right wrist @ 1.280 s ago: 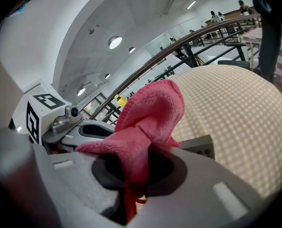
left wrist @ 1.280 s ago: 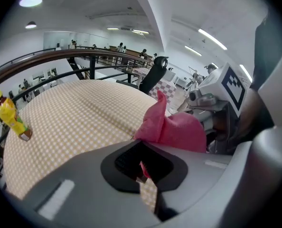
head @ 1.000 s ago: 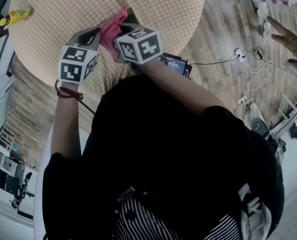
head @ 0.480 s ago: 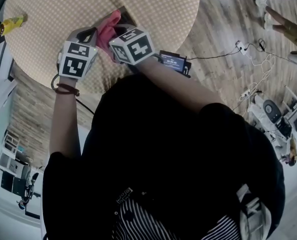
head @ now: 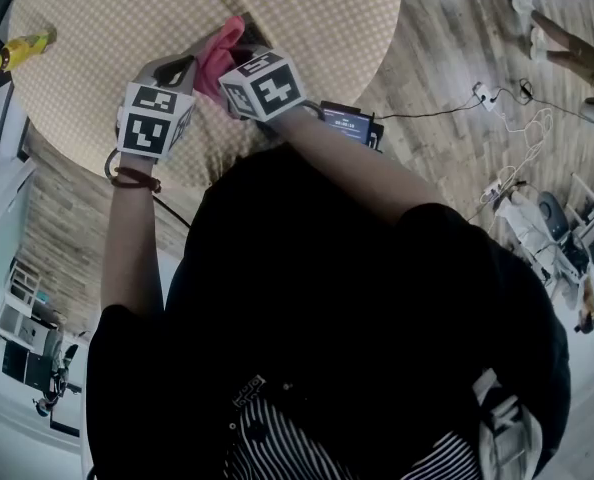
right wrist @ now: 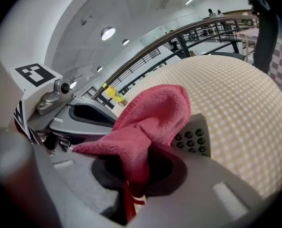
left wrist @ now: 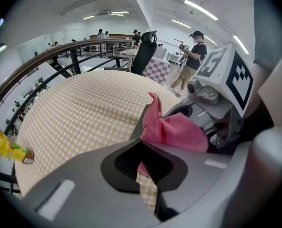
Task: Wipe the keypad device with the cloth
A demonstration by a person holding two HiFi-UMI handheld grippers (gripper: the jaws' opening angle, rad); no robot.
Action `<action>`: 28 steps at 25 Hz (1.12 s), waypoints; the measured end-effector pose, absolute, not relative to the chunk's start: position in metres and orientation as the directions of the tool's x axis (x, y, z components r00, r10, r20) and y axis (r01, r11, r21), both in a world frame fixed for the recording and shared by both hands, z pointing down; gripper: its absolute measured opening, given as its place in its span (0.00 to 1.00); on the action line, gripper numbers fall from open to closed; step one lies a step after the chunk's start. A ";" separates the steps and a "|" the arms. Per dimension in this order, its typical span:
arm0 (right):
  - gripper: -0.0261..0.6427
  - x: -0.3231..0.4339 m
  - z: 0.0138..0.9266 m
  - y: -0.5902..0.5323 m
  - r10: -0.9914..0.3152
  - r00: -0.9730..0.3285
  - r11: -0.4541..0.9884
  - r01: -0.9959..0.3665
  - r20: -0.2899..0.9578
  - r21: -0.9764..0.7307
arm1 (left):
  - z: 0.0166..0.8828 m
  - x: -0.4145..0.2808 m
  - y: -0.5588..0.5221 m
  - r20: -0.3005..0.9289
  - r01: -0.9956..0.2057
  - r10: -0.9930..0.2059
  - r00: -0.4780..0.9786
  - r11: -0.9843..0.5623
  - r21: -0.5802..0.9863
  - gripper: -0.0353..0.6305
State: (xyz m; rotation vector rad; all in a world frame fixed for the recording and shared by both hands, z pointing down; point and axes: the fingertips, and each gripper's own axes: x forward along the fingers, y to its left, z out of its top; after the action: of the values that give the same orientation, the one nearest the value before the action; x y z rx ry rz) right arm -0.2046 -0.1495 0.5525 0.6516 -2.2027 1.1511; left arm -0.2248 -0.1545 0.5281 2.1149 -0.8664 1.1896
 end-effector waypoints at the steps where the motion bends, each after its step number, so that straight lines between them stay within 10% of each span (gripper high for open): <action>1: 0.13 -0.205 0.553 -0.150 -0.155 -0.723 0.520 -0.639 0.673 -0.567 | 0.527 -0.226 -0.155 0.880 -0.756 -0.263 0.396 -0.637 0.149 0.05; 28: 0.13 -0.185 0.602 -0.115 -0.037 -0.647 0.474 -0.682 0.761 -0.557 | 0.543 -0.237 -0.175 0.914 -0.683 -0.254 0.317 -0.729 0.034 0.05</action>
State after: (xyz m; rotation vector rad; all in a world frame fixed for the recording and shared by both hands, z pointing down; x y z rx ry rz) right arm -0.1855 -0.1151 0.6024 0.5941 -2.0269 1.1870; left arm -0.2371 -0.1751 0.5426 2.1723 -0.8309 1.3931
